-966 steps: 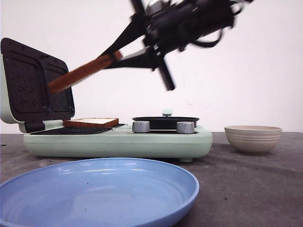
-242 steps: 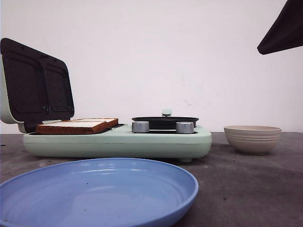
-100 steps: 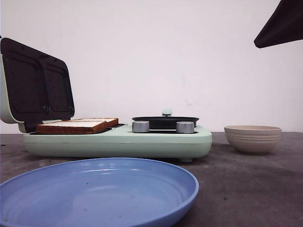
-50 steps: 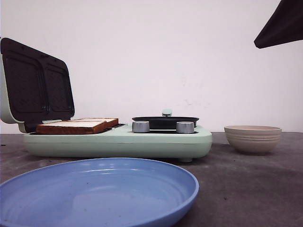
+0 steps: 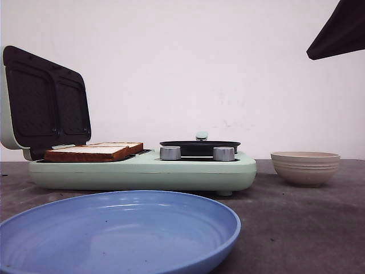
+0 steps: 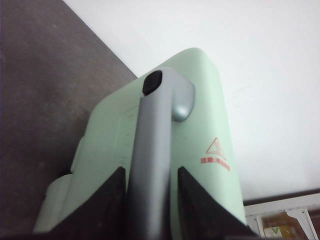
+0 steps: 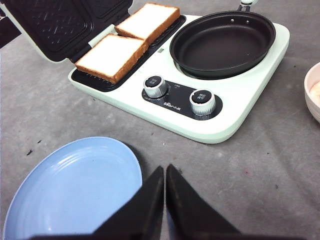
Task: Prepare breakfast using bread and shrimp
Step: 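Grasp the sandwich press lid handle with the left gripper, then lower the press lid over the bread with the left gripper and release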
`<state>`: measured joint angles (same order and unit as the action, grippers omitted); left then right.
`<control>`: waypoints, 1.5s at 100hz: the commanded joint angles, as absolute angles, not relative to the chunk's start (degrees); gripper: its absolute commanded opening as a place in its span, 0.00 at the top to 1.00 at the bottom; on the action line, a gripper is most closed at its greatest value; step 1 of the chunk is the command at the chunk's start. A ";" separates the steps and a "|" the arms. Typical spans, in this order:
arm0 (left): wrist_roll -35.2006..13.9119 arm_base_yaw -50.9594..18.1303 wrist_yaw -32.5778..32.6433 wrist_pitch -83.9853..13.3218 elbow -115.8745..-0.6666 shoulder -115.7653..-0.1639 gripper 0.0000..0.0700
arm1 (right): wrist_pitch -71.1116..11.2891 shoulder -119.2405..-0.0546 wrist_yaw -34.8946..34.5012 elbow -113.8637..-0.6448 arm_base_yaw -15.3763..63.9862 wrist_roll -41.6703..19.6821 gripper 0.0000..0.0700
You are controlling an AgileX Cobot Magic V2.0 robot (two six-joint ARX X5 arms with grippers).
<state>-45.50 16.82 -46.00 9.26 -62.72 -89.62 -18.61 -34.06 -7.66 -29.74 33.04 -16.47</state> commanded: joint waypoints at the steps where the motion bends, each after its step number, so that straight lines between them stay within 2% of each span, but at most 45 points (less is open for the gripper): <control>1: -42.46 14.90 -46.85 10.26 -63.51 -90.67 1.00 | -18.11 -34.37 -7.46 -29.87 33.50 -16.12 1.00; 65: -37.63 2.98 -44.40 9.04 -63.51 -90.67 1.00 | -18.11 -34.35 -7.49 -29.87 33.50 -16.36 1.00; 103: -27.38 -2.76 -37.78 0.89 -63.51 -90.67 1.00 | -18.11 -34.37 -7.46 -29.87 33.50 -16.75 1.00; 150: -16.27 -8.64 -22.74 -6.35 -63.51 -90.70 1.00 | -18.11 -34.37 -7.44 -29.87 33.50 -17.63 1.00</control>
